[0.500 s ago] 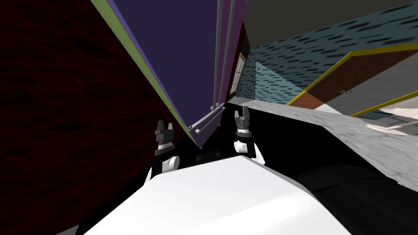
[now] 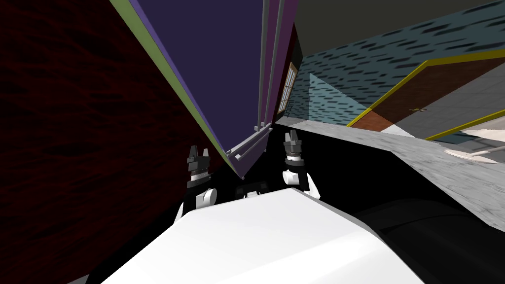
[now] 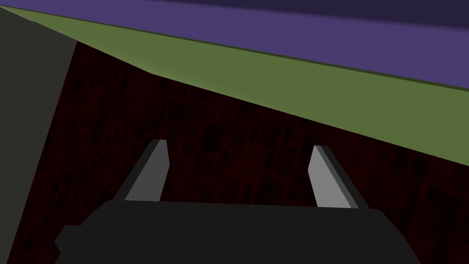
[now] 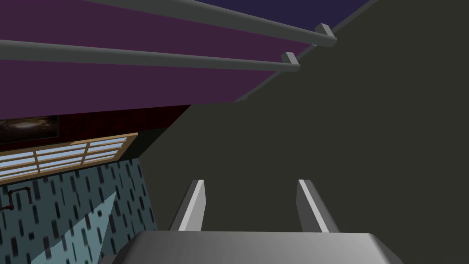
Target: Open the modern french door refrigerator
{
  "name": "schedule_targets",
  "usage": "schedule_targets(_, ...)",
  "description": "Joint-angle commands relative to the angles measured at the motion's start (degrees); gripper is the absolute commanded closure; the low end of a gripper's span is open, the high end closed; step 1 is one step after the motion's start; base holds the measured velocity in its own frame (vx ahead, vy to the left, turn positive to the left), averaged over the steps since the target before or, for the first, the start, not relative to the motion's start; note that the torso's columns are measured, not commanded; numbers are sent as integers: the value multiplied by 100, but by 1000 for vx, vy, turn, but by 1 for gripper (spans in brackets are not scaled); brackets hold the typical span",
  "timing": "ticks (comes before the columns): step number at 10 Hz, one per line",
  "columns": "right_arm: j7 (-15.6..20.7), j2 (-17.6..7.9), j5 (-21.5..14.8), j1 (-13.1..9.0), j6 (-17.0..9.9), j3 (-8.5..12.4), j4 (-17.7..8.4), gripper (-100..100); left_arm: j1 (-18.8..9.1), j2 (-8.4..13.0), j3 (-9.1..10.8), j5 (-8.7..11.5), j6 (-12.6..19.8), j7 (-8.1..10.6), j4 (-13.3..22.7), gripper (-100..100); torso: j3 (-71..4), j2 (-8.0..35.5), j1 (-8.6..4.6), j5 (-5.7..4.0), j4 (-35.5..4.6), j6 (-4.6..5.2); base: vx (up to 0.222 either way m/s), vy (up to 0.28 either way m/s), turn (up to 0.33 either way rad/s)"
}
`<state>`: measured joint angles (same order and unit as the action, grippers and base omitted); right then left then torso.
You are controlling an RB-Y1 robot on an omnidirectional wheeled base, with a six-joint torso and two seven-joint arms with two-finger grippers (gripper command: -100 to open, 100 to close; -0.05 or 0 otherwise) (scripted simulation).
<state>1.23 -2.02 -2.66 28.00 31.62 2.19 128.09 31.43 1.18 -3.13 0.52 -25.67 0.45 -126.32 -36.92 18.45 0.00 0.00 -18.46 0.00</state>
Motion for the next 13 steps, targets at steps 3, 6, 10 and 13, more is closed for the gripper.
schedule_targets(3,0,0,0,0,0,0,0,0,0,0,0,0,0,0,0,0,-2535,1270,0,0,-1269,0,0,0,0)
schedule_targets(6,0,0,0,1,0,0,-2,0,-60,375,-22,34,190,38,-88,-100,-4624,2305,-2,0,-2302,0,18,-14,5)
schedule_targets(10,0,1,0,1,0,-1,-2,0,-200,693,-84,127,689,140,-258,-100,-4766,2380,-6,-2,-2382,0,48,-47,12)
schedule_targets(13,0,1,0,2,0,-1,-2,0,-345,824,-152,230,1196,254,-377,-100,-4767,2380,2,1,-2382,0,78,-62,19)
